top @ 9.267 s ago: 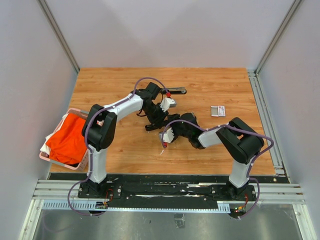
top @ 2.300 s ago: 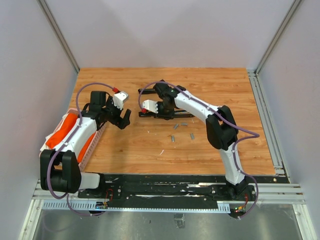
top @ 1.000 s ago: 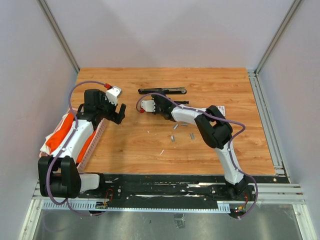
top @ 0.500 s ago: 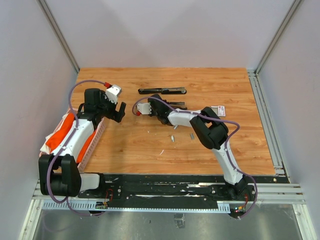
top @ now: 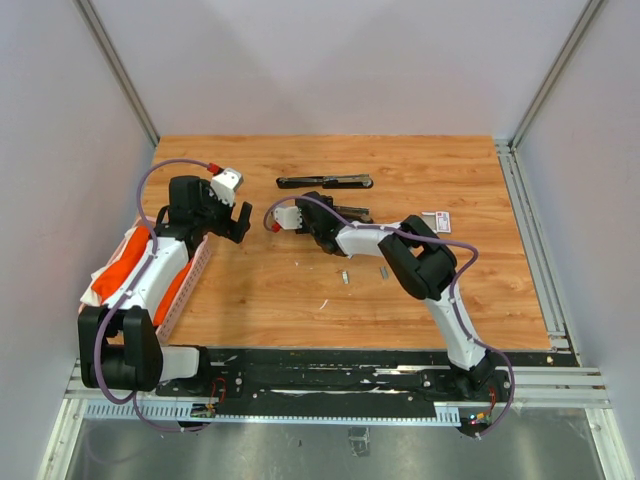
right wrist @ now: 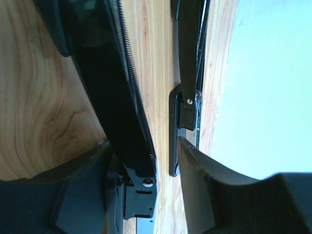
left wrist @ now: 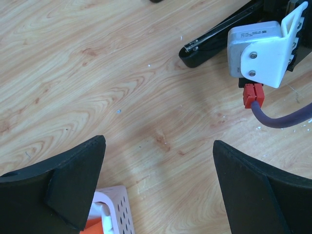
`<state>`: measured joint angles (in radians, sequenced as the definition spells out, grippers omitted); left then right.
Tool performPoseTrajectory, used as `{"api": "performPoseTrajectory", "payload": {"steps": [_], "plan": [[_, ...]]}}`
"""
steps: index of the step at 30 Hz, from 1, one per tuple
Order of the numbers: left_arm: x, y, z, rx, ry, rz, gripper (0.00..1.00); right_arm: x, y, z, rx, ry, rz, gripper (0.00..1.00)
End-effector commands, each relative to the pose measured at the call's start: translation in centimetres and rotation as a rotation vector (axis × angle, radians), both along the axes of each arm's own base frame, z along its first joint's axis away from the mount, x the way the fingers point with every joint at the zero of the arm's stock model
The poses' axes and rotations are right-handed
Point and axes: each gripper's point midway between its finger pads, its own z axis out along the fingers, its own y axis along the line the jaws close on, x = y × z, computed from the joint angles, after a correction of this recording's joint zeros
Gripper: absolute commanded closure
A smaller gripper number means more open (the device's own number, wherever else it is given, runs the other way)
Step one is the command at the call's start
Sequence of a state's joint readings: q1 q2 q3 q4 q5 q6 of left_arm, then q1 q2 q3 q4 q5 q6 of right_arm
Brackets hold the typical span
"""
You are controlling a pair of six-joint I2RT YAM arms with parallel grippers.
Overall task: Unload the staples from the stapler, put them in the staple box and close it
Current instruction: Place the stapler at the center of the board.
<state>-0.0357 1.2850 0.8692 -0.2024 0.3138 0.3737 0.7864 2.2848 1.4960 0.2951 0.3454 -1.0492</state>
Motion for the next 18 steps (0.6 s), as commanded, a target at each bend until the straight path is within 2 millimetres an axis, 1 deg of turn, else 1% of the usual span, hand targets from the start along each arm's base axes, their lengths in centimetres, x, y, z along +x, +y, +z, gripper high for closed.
{"api": "performPoseTrajectory", "payload": {"steps": [1,3,6,11,15,18], "plan": [[0.6,0.3,1.1,0.000,-0.048,0.008,0.04,-2.3,0.8,-0.7,0.012,0.060,0.022,0.39],[0.6,0.3,1.0,-0.001,-0.047,0.009,0.04,-2.7,1.0,-0.5,0.024,0.073,0.027,0.36],[0.6,0.3,0.9,0.000,-0.046,0.010,0.04,-3.3,1.1,-0.2,0.035,0.092,0.027,0.33],[0.6,0.3,0.9,-0.001,-0.045,0.012,0.04,-4.2,1.1,0.4,0.033,0.131,0.033,0.31],[0.5,0.3,0.9,-0.002,-0.046,0.012,0.04,-5.0,0.7,0.5,0.029,0.182,0.026,0.30],[0.5,0.1,0.9,-0.008,-0.047,0.006,0.04,-5.3,0.3,0.2,0.027,0.191,0.021,0.30]]}}
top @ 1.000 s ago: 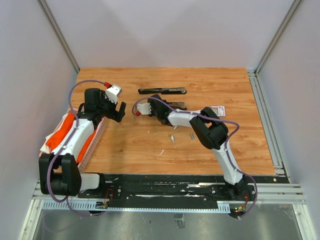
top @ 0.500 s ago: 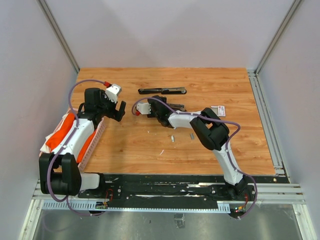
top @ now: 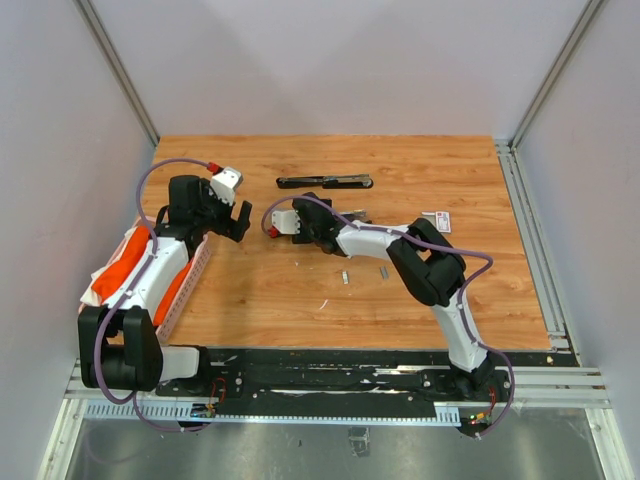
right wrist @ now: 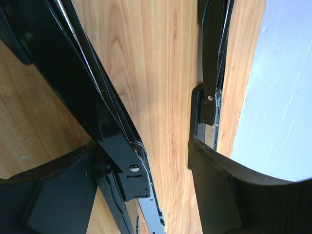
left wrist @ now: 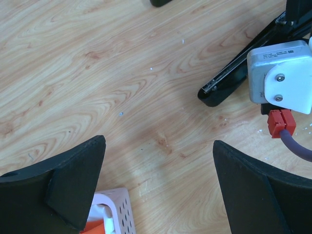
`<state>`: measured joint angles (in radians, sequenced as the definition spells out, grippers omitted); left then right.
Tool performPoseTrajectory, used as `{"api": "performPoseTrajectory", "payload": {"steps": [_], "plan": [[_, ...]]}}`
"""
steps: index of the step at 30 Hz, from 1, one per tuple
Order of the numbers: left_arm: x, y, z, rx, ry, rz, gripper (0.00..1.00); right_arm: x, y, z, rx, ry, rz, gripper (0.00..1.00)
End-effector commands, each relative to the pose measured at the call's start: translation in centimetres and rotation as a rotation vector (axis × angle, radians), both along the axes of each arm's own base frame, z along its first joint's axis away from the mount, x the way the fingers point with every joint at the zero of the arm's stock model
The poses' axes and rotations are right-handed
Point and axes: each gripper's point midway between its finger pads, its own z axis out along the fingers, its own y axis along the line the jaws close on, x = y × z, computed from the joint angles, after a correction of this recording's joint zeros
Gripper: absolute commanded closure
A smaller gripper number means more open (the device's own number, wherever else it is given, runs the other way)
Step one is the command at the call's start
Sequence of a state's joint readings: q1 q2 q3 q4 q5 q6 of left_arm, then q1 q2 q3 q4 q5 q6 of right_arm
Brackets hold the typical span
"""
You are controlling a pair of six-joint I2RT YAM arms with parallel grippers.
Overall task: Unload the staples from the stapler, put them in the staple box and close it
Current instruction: Place the stapler at the center of the board.
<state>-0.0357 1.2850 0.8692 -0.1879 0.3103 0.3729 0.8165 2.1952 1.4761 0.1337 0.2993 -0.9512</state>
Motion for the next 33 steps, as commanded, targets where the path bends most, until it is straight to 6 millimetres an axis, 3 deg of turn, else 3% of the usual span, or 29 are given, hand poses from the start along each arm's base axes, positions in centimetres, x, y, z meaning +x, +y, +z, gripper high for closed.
{"api": "performPoseTrajectory", "payload": {"steps": [1,5,10,15,19,24,33], "plan": [[0.2,-0.3,0.6,-0.015,-0.031,-0.019,0.04,-2.2,-0.2,-0.7,-0.006,0.074,0.007,0.29],[0.4,-1.5,-0.2,-0.031,-0.010,-0.102,0.05,-2.1,-0.5,-1.3,-0.009,0.050,0.011,0.29],[1.1,-3.0,-3.0,-0.061,0.068,-0.181,0.08,-2.3,-0.8,-1.9,0.013,0.031,0.002,0.35],[2.4,-2.9,-4.7,-0.037,0.112,-0.146,0.11,-2.8,-0.8,-3.6,0.002,0.078,0.016,0.50],[2.4,-2.8,-4.8,-0.038,0.104,-0.139,0.11,-2.7,-1.0,-4.3,-0.001,0.096,0.018,0.49],[2.7,-3.5,-5.2,-0.037,0.123,-0.135,0.11,-3.5,-0.6,-2.3,0.083,0.238,0.060,0.43],[4.9,-4.9,-5.2,-0.116,0.201,-0.120,0.14,-6.4,-2.4,2.6,0.260,0.573,0.114,0.39]]}}
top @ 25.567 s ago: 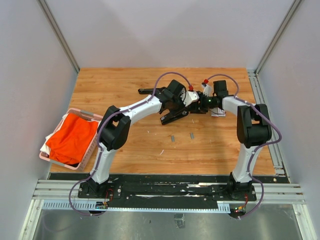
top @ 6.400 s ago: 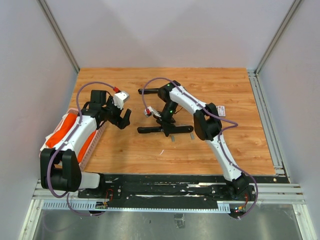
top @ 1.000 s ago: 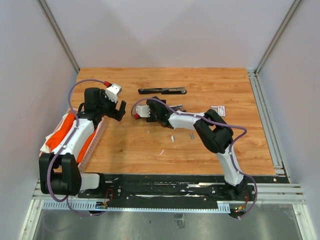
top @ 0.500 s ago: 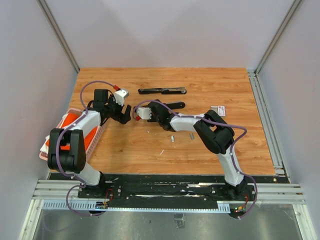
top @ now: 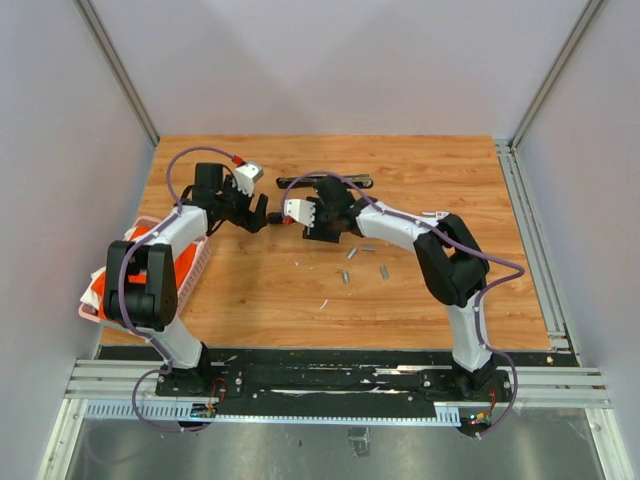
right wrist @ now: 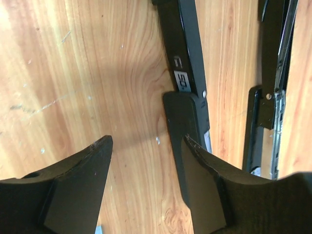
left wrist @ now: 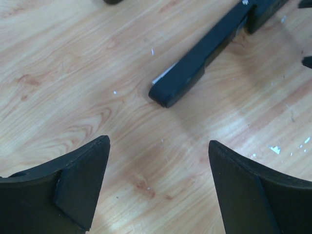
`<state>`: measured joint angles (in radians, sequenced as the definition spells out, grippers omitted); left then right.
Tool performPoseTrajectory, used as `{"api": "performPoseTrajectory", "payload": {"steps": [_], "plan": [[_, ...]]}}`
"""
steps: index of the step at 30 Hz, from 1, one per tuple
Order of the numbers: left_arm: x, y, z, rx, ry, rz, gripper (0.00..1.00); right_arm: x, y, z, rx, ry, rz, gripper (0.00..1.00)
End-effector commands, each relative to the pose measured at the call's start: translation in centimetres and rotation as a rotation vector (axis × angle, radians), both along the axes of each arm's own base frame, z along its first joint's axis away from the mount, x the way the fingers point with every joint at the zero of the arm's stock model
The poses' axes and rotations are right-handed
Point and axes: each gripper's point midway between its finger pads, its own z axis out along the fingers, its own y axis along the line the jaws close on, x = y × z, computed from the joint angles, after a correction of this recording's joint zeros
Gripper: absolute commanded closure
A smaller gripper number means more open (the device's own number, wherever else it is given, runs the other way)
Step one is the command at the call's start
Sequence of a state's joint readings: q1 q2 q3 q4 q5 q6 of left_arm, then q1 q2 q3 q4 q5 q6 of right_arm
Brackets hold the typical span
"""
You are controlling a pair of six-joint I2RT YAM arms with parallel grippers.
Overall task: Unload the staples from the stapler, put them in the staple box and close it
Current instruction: Place the stapler at the center of the board.
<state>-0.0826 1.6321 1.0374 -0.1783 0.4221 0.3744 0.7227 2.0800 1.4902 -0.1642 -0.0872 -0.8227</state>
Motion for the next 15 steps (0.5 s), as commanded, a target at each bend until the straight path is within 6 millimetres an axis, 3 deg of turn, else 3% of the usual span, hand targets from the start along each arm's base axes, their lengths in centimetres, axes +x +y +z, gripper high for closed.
{"api": "performPoseTrajectory", "payload": {"steps": [1,9,12,15], "plan": [[1.4,-0.9,0.5,-0.063,0.040,0.033,0.15,-2.7,-1.7,2.9,0.115,0.248,0.004,0.39],[3.0,-2.2,-0.2,-0.008,0.054,-0.010,0.18,0.1,-7.2,4.0,0.115,0.302,0.014,0.41],[3.3,-2.9,-0.6,-0.004,0.066,-0.051,0.19,0.5,-7.8,3.3,0.078,0.338,0.089,0.41],[3.7,-3.0,-1.0,0.001,0.071,-0.060,0.20,1.1,-7.2,3.8,0.057,0.352,0.157,0.41]]}}
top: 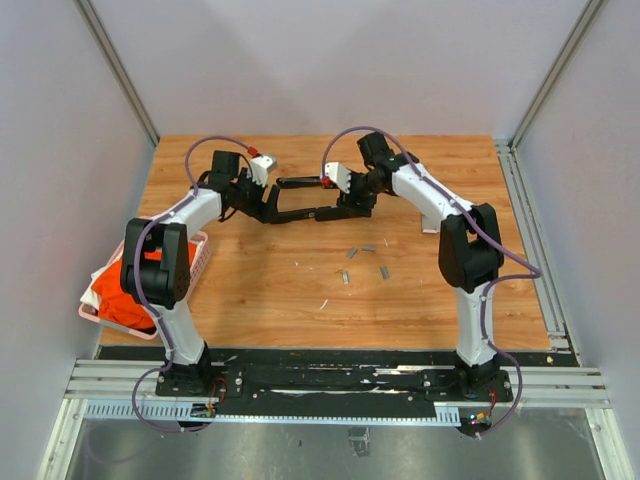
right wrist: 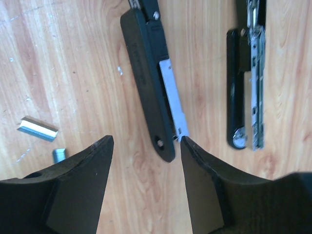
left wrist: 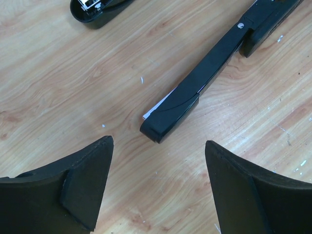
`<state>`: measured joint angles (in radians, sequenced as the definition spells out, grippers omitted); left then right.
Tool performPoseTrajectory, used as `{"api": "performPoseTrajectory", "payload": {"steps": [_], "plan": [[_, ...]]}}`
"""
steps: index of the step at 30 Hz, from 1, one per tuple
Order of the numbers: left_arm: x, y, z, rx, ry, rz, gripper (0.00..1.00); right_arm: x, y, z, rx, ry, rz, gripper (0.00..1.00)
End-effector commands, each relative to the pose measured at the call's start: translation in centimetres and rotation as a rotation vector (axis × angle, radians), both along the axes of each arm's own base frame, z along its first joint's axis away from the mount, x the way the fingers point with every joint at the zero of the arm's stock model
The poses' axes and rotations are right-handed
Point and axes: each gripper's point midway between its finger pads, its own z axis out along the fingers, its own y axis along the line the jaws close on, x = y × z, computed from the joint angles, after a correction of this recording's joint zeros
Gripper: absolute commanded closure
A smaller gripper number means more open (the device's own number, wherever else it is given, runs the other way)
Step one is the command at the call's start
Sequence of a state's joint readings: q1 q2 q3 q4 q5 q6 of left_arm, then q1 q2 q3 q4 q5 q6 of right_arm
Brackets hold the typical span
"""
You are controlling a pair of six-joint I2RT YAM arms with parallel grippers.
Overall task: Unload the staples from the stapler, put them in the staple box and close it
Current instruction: Place the stapler at the center of the board, then adjust the stapler at the center of the board.
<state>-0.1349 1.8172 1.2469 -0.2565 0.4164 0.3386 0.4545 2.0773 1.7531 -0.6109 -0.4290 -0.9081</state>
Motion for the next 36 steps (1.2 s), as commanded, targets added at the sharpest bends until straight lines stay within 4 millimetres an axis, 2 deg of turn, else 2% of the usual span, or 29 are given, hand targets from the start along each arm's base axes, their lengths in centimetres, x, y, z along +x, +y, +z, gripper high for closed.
{"api": "performPoseTrajectory", "payload": {"steps": [1,5,10,18,27,36], "plan": [[0.5,-0.2,0.0,0.012,-0.001,-0.032,0.20,-1.5,1.1,-0.7,-0.011,0.102,0.182,0.41],[0.3,0.0,0.5,-0.013,-0.012,-0.027,0.20,-1.1,3.2,-0.8,0.039,0.144,0.246,0.41],[-0.3,1.4,2.1,-0.022,-0.045,-0.010,0.20,-0.7,5.6,-2.1,0.033,0.158,0.292,0.41],[-3.4,3.6,2.3,0.025,-0.057,-0.011,0.20,-0.4,8.3,-4.1,0.040,0.125,0.332,0.38],[-6.4,4.6,2.6,0.066,-0.093,-0.011,0.20,-0.3,9.8,-5.4,0.043,0.113,0.364,0.36],[-7.3,4.8,2.7,0.071,-0.102,-0.009,0.20,1.8,10.6,-4.2,0.048,-0.001,0.319,0.33]]}}
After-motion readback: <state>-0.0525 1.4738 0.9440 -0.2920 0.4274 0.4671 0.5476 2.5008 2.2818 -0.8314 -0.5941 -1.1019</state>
